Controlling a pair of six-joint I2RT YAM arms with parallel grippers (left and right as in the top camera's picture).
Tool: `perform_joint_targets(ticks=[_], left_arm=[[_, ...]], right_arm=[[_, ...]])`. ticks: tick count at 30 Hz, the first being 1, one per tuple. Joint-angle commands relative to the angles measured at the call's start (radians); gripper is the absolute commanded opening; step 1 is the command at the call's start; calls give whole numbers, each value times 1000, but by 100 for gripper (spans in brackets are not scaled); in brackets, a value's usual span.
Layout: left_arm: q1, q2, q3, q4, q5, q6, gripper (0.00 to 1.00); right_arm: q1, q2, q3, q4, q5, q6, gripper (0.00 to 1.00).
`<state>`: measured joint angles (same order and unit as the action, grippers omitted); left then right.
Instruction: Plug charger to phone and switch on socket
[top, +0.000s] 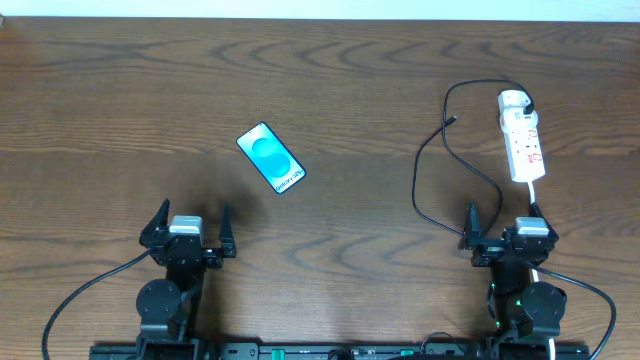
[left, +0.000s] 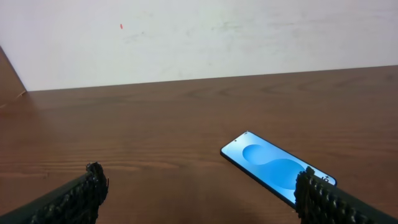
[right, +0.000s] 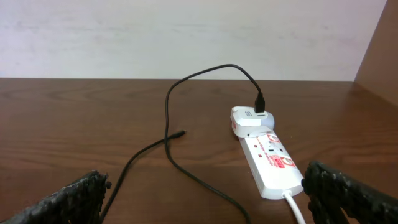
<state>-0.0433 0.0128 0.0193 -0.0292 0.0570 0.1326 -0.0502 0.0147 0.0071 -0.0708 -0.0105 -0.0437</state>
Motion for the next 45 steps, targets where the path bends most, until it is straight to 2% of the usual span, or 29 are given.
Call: perform_joint_targets(ticks=[1,39,45], left_arm=[[-4,-9,-15,-37,9,13,98],[-4,-9,-15,-37,9,13,98],[-4,-9,-15,9,10,13,98]], right_arm=[[-5,-8,-2,-4,8,13,99],[-5,-8,-2,-4,8,13,99],[-5,-8,-2,-4,8,13,99]])
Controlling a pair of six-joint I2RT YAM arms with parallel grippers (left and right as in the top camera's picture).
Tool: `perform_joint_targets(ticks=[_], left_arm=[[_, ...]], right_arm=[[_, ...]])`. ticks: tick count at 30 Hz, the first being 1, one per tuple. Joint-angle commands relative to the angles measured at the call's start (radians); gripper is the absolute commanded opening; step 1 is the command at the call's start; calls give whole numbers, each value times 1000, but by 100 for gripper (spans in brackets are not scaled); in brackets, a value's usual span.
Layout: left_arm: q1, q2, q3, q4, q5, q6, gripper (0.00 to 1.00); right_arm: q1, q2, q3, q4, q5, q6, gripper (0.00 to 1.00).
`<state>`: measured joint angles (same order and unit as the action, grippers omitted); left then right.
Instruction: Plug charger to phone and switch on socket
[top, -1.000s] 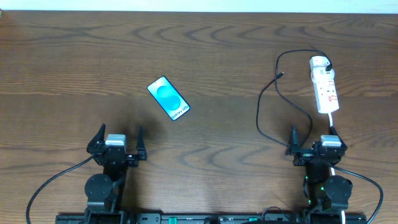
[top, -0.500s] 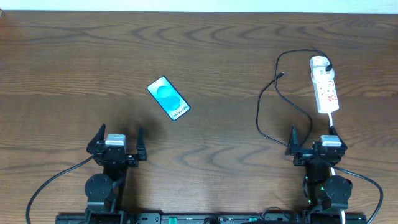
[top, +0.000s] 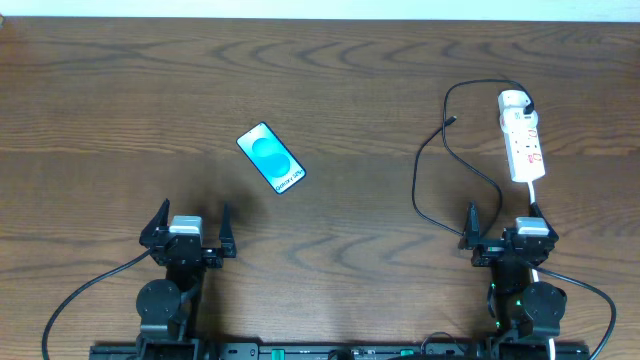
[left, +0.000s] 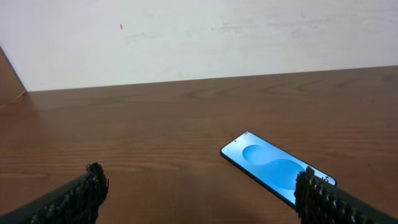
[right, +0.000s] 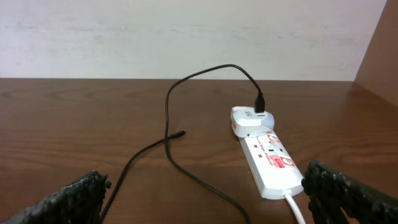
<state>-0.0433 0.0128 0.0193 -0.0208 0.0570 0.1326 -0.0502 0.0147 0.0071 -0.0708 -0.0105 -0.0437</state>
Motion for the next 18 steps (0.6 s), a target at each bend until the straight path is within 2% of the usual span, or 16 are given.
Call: perform_joint_targets(ticks=[1,5,9,18], left_arm=[[-4,-9,-15,29,11,13,98],[-4,-9,-15,207,102,-6,98],[-4,-9,-12,390,103,2,98],[-4,47,105,423,103,6,98]], right_arm=[[-5,-8,-2,-4,8,13,99],[-5,-8,-2,-4,8,13,99],[-5,-8,-2,-4,8,13,99],[-5,-8,-2,-4,8,13,99]])
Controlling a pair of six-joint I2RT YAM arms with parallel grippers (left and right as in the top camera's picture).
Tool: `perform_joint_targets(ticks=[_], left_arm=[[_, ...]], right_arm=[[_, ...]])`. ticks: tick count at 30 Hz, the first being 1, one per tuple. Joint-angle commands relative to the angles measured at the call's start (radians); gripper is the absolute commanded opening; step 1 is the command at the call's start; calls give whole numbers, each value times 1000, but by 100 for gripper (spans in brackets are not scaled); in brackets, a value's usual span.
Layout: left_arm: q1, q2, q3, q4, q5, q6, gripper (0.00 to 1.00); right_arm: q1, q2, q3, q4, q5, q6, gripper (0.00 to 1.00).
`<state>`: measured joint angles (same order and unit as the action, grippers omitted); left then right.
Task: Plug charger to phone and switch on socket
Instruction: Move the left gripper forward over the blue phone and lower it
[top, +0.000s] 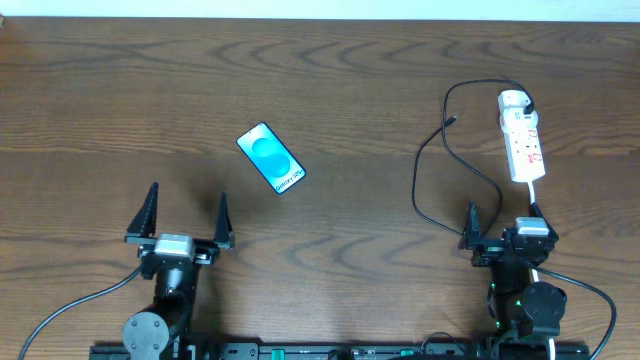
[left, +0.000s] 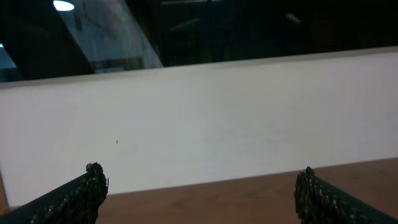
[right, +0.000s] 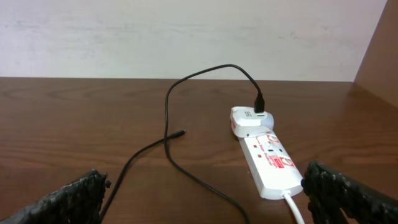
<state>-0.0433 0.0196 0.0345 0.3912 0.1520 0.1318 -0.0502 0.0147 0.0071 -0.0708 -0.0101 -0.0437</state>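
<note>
The phone, its screen blue, lies face up at the centre left of the table. It is out of the left wrist view, which shows only the wall and a strip of table. My left gripper is open and empty, short of the phone on the near side. On the right lies a white power strip with a white charger plugged into its far end. The black cable loops to a free connector tip. My right gripper is open and empty, near the strip.
A white lead runs from the strip's near end back past my right arm. A white wall bounds the far side of the brown wooden table.
My left gripper has lifted and its camera has tipped upward, so the phone has dropped out of its view. It looks larger in the overhead view. The right arm, phone and cable are unchanged.
At both earlier moments the two grippers rested open near the front edge, with the phone in front of the left one and the cable and strip in front of the right one. Now only the left gripper has risen.
</note>
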Motion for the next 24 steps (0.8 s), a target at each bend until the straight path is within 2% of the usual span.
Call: perform_joint_targets(ticks=[1,7,12,18,24], left_arm=[[-4,59,108,11,7,6,98],[-4,244,259,7,-5,3,98],[-4,435,441,-72,2,-72,98],[-4,633,692,-331,66,-125,98],[-4,793,970,-686,65,-183,98]], right_arm=[[-5,-8,-2,-4,7,13,99],[-5,-8,-2,-4,7,13,99],[-5,-8,-2,-4,7,13,99],[-5,-8,-2,-4,7,13,99],[-5,-8,-2,-4,7,13,99]])
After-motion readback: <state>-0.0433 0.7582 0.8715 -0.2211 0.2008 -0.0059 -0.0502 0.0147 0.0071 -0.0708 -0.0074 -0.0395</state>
